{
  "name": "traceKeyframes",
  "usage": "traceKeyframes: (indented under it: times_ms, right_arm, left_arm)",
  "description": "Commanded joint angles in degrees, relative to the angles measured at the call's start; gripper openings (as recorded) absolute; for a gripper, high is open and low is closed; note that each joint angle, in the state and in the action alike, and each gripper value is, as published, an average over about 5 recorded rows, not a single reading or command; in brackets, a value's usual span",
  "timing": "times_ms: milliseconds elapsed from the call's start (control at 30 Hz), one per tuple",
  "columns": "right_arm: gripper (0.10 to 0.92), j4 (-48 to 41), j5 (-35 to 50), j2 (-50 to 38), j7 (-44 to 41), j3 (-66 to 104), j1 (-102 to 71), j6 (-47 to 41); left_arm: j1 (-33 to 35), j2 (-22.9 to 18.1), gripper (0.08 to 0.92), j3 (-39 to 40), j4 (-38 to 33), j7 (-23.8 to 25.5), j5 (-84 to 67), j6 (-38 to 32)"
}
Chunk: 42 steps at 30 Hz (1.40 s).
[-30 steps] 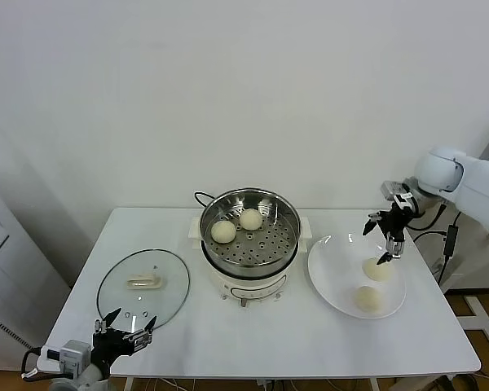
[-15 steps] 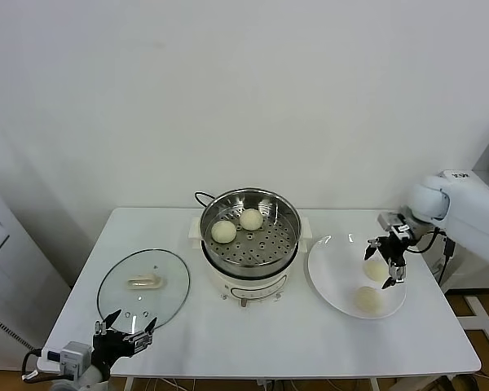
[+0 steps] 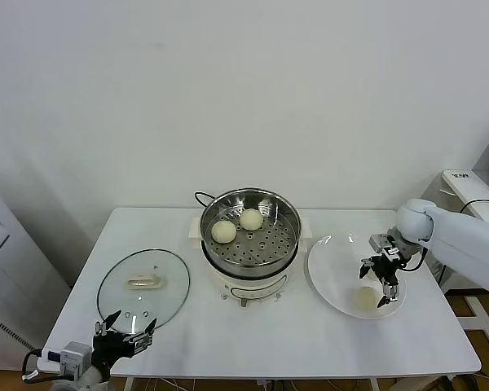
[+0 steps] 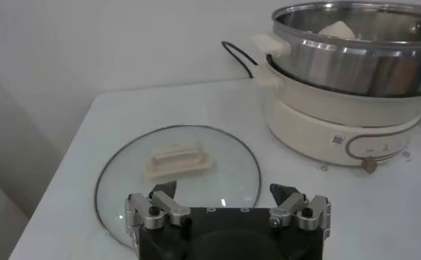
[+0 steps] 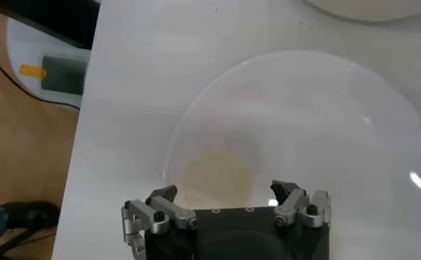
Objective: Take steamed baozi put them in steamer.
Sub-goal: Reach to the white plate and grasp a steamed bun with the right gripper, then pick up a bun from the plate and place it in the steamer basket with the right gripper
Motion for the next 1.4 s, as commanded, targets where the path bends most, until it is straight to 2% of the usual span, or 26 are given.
traceKeyframes:
  times_ms: [33, 200, 567, 700, 900, 1067, 1400]
  right_arm:
    - [0.822, -3.7, -3.3, 2.1, 0.4, 4.2, -4.9, 0.8]
    - [0.779, -5.3, -4.4, 3.1, -0.8, 5.4, -5.6, 0.8]
    - [0.53, -5.2, -4.4, 3.3, -3.0, 5.8, -5.6, 0.5]
    - [0.468, -4.1, -3.7, 2.9, -3.6, 4.0, -2.7, 0.4]
    - [0.446, -3.2, 0.1, 3.3, -4.1, -0.3, 9.3, 0.7]
    - [0.441, -5.0, 2.0, 6.6, -5.5, -1.0, 18.5, 4.5]
    - [0.45, -5.1, 4.6, 14.2, -6.1, 3.3, 23.9, 13.7]
  left_arm:
    - [0.0, 0.0, 0.823, 0.0, 0.2, 0.0, 0.0, 0.0]
    - [0.0, 0.0, 0.823, 0.0, 0.0, 0.0, 0.0, 0.0]
    - [-0.4, 0.4, 0.823, -0.2, 0.3, -0.3, -0.3, 0.3]
    - [-0.6, 0.4, 0.823, -0.1, 0.7, -0.4, -0.3, 0.3]
    - [-1.4, 0.8, 0.823, 0.2, 1.2, -0.3, -0.5, 0.3]
    - [-1.9, 1.5, 0.823, 0.5, 1.6, -0.3, -0.6, 0.4]
    - [-1.9, 2.2, 0.823, 0.4, 1.5, -0.2, -0.6, 0.2]
